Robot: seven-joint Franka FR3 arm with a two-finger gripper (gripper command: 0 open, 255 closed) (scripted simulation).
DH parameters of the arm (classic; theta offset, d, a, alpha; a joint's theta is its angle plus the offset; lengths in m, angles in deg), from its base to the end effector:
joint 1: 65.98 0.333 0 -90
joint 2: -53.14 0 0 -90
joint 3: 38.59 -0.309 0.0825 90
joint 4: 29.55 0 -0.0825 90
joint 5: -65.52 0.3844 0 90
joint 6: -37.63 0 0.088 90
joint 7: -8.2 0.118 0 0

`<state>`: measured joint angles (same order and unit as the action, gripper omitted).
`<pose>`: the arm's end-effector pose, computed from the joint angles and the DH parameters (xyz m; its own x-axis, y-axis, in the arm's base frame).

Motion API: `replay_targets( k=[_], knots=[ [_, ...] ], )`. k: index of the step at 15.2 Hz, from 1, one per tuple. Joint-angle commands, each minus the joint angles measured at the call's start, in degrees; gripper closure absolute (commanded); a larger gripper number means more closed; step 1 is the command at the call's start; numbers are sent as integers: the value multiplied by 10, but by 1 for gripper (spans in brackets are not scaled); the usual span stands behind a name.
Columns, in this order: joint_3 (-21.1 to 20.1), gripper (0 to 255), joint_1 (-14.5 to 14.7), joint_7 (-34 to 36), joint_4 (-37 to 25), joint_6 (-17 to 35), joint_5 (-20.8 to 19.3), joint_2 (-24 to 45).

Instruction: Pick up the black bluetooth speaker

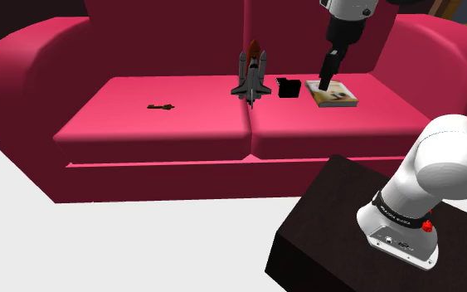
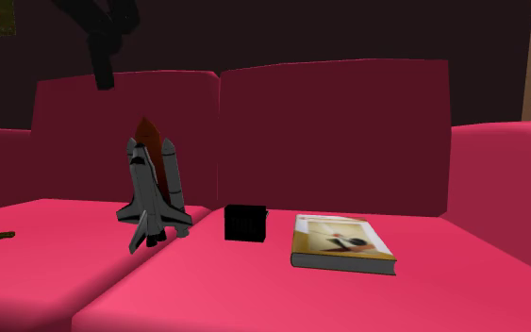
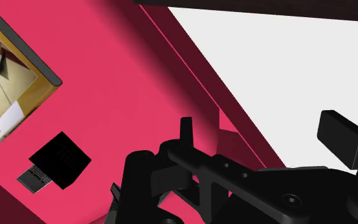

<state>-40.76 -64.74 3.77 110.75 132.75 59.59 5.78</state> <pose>0.3091 0.0094 0.5518 0.9906 0.1338 0.0267 0.1291 -0.9826 0.1333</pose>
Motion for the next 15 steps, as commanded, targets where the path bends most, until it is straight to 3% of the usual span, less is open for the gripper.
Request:
replay_targets(
  k=[1, 9, 15],
  knots=[
    [0, 0, 0, 0, 0, 0, 0, 0],
    [88, 0, -24, -90, -28, 103, -35, 126],
    [148, 0, -32, -160, -83, 168, -34, 243]
  ],
)
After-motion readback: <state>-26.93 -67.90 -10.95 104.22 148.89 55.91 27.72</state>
